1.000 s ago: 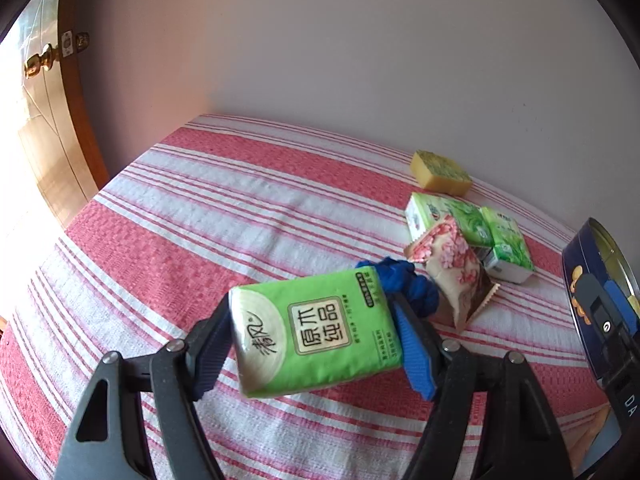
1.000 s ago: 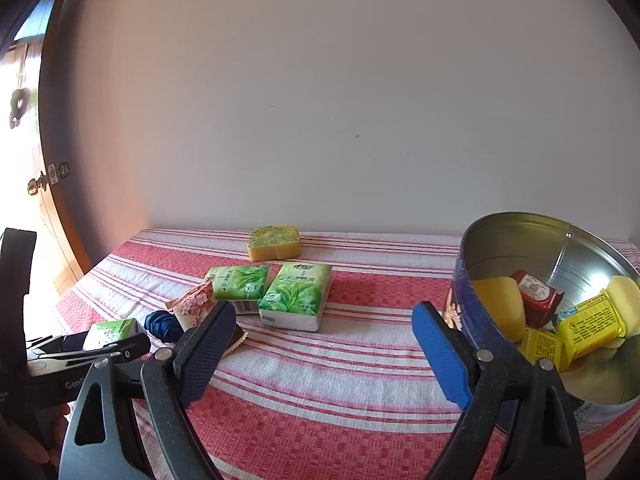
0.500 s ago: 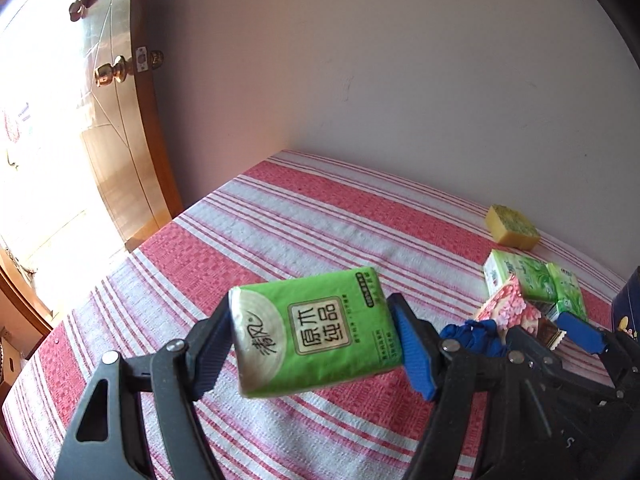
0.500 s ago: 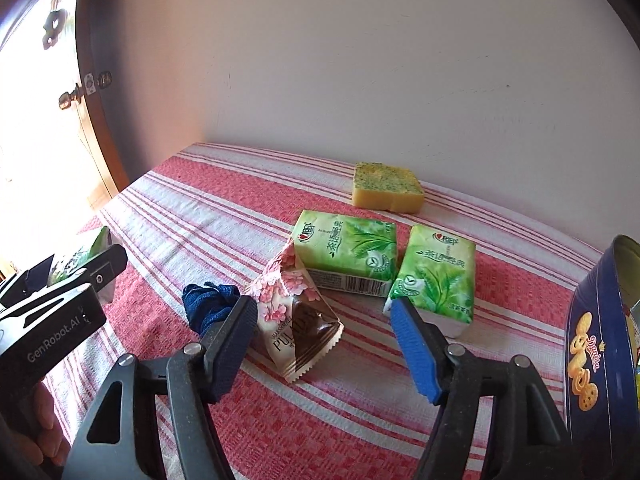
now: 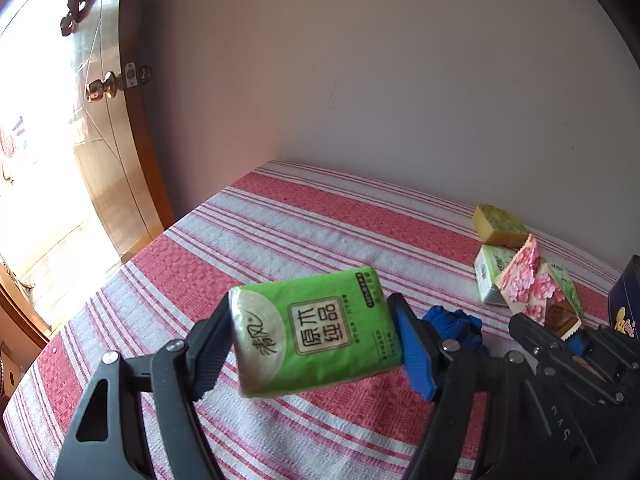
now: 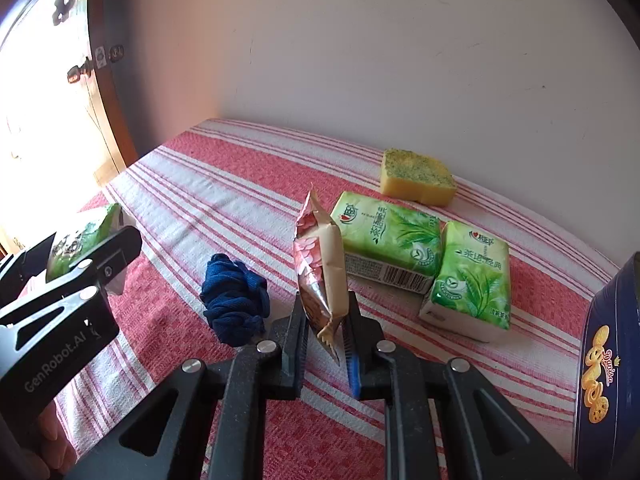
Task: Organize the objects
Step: 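Grasp the green tissue pack with left tool while right tool grasps the pink floral packet, then carry tissue pack and floral packet over the tin and release both inside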
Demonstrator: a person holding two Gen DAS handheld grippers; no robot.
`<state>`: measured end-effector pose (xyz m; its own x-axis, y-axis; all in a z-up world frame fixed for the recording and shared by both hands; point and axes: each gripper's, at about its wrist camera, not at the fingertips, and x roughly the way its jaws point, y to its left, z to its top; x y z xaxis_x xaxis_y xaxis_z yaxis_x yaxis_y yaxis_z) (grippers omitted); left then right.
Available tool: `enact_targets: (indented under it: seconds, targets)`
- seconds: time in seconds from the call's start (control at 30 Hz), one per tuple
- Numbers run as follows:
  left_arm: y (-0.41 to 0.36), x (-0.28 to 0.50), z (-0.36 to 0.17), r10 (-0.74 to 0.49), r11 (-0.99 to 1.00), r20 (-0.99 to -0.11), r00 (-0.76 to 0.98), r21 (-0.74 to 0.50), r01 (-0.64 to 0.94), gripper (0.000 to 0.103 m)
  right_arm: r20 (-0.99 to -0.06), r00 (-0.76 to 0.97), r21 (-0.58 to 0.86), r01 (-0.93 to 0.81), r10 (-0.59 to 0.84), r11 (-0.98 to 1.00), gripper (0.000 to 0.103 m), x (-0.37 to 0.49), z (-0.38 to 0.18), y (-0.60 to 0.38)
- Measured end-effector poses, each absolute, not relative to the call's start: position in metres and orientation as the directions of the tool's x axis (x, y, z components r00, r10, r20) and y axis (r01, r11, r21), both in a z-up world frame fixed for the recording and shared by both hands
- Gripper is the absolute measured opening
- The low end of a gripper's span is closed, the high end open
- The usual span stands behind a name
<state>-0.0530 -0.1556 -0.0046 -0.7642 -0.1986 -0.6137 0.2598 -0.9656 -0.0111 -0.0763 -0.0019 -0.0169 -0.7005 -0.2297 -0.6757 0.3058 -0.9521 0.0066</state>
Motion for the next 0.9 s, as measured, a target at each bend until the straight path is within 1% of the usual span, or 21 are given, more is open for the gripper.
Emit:
enact_targets:
  seconds: [0.23, 0.33, 0.43, 0.73, 0.9]
  targets:
    - [-0.146, -0.045, 0.002, -0.184, -0.973, -0.562, -0.807, -0.012, 0.231, 0.074, -0.524, -0.811, 0.103, 0.244, -0.261, -0.964, 0.018, -0.036, 0.005, 0.036]
    - [-0.138, -0.039, 0.007, -0.18, -0.977, -0.523, -0.833, -0.002, 0.213, 0.074, -0.48, -0.846, 0.116, 0.2, -0.232, -0.973, 0.018, -0.025, 0.01, 0.051]
    - [-0.13, -0.034, 0.012, -0.172, -0.981, -0.486, -0.857, 0.005, 0.193, 0.074, -0.44, -0.88, 0.097, 0.151, -0.178, -0.984, 0.018, -0.016, 0.012, 0.059]
    - [-0.103, -0.019, 0.02, -0.137, -0.99, -0.423, -0.896, 0.019, 0.142, 0.074, -0.388, -0.918, 0.04, 0.072, -0.082, -0.997, 0.018, 0.004, 0.017, 0.076]
    - [-0.096, -0.014, 0.022, -0.156, -0.988, -0.395, -0.905, 0.047, 0.149, 0.074, -0.38, -0.923, 0.033, 0.055, -0.064, -0.998, 0.018, 0.014, 0.017, 0.088]
